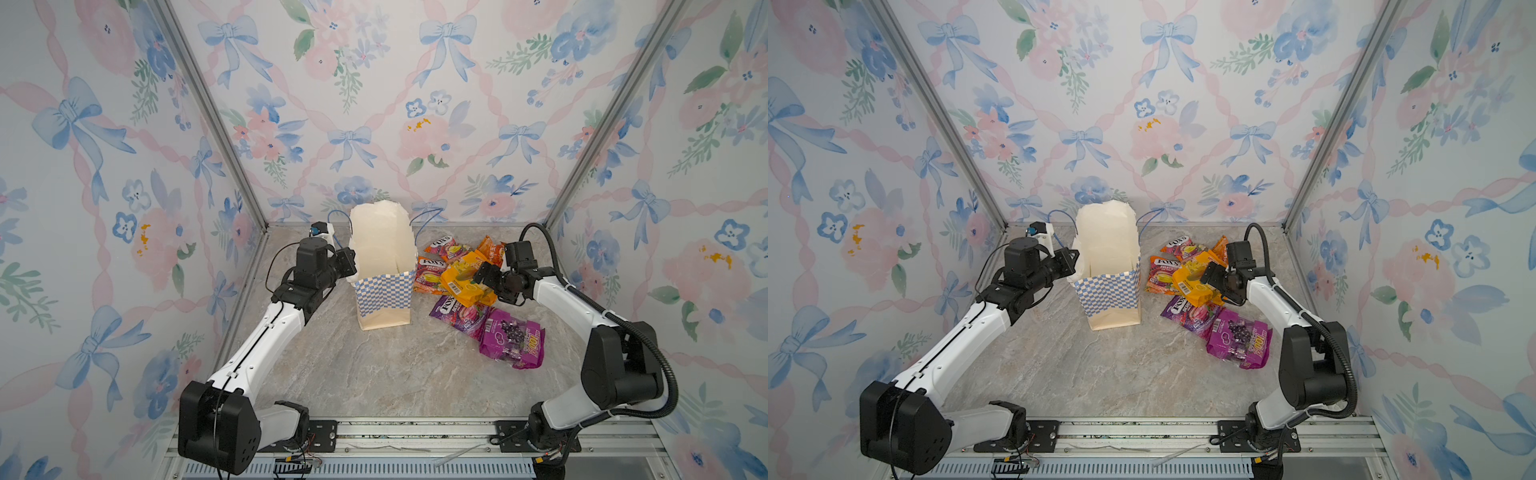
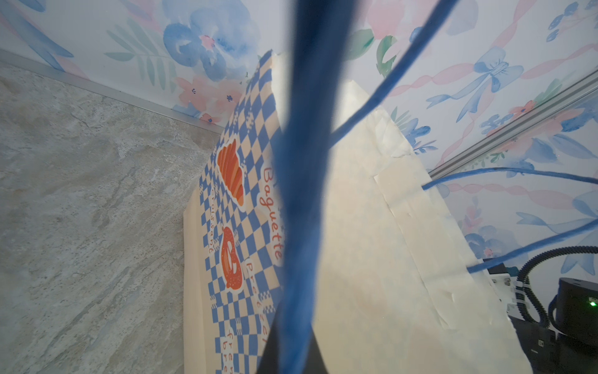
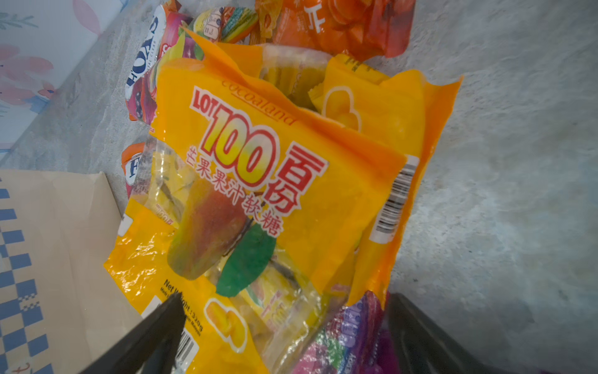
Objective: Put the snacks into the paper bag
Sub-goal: 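Lower the right gripper onto the yellow '100' gummy bag and close it, then lift the yellow gummy bag with the right gripper toward the paper bag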
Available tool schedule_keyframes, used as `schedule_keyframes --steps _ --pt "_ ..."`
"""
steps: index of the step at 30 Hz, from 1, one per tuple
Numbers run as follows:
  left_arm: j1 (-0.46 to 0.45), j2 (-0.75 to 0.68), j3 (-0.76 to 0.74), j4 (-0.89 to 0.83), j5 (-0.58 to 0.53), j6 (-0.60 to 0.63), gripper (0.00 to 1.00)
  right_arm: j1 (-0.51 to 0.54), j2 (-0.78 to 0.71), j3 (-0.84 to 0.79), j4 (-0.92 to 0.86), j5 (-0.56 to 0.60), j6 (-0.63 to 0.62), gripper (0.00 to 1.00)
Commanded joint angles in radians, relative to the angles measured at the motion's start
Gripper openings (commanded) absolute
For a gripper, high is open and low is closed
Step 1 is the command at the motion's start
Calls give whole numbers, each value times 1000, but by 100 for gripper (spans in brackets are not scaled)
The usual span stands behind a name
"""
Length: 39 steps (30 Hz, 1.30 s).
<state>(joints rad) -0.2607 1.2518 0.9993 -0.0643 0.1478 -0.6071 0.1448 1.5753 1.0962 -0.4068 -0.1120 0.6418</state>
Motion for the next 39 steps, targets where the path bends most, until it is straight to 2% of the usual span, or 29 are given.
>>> schedule_keyframes --steps 1,18,26,33,39 --pt "9 -26 -19 23 8 -9 0 1 17 -33 24 -61 53 97" --pt "16 -21 -25 32 21 -18 0 28 99 -101 219 -221 150 99" --pt "22 -22 -33 34 21 -19 0 37 148 -107 283 -244 184 98" --pt "23 -21 -33 38 24 -21 0 32 147 -119 310 -248 196 85" --pt "26 -19 -39 44 31 -22 0 30 138 -116 306 -250 188 67"
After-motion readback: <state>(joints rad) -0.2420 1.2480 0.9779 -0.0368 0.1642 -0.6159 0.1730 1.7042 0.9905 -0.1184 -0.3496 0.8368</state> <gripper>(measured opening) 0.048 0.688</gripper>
